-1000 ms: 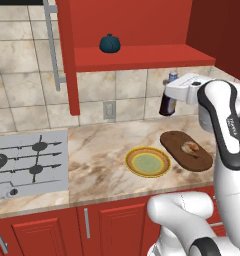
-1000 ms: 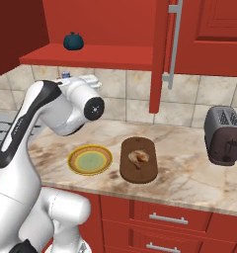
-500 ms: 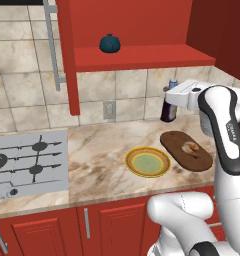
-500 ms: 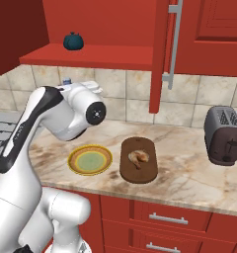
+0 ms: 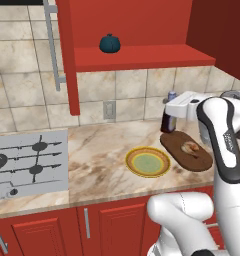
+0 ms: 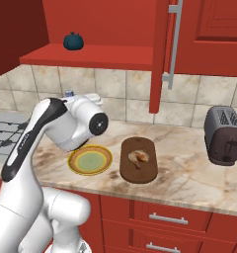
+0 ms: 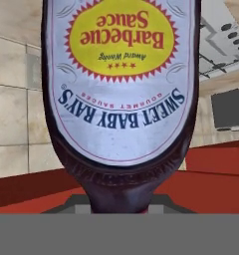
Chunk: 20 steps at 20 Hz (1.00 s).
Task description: Pick the chicken drumstick from the plate and place it on the cutting board. Then pick the condiment bottle from the cabinet and place it next to the cutting board.
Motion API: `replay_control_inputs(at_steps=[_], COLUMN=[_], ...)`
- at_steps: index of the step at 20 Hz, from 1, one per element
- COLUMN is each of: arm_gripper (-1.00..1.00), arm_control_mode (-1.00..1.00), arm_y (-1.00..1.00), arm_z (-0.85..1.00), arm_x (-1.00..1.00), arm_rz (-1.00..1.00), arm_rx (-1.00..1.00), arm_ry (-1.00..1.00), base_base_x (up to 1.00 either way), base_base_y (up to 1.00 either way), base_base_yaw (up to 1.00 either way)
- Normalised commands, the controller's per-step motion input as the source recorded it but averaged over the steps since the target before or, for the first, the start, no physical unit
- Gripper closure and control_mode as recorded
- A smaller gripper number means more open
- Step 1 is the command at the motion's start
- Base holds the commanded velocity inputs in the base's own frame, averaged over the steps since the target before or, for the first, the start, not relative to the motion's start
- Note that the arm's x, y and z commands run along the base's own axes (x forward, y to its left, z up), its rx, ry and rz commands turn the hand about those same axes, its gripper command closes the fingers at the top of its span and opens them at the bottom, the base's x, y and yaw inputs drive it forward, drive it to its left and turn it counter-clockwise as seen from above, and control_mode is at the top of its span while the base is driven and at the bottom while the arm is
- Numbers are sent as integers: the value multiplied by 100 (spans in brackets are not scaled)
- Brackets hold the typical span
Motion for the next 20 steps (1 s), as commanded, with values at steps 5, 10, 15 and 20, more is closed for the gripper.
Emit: replay_control_inputs(at_steps=[5,10,15,20], arm_gripper=[100,100,100,100], arm_control_mode=[-100,-100,-100,-100], arm_y=[-5,-27,-36,-31], arm_z=[-30,-2,0,0], arm_x=[0,-1,0,-3], arm_rz=[0,0,0,0], arm_rx=[4,1,0,0], arm_ry=[4,1,2,6], base_base_x=[0,0,0,0], base_base_y=[0,0,0,0], base_base_yaw=[0,0,0,0])
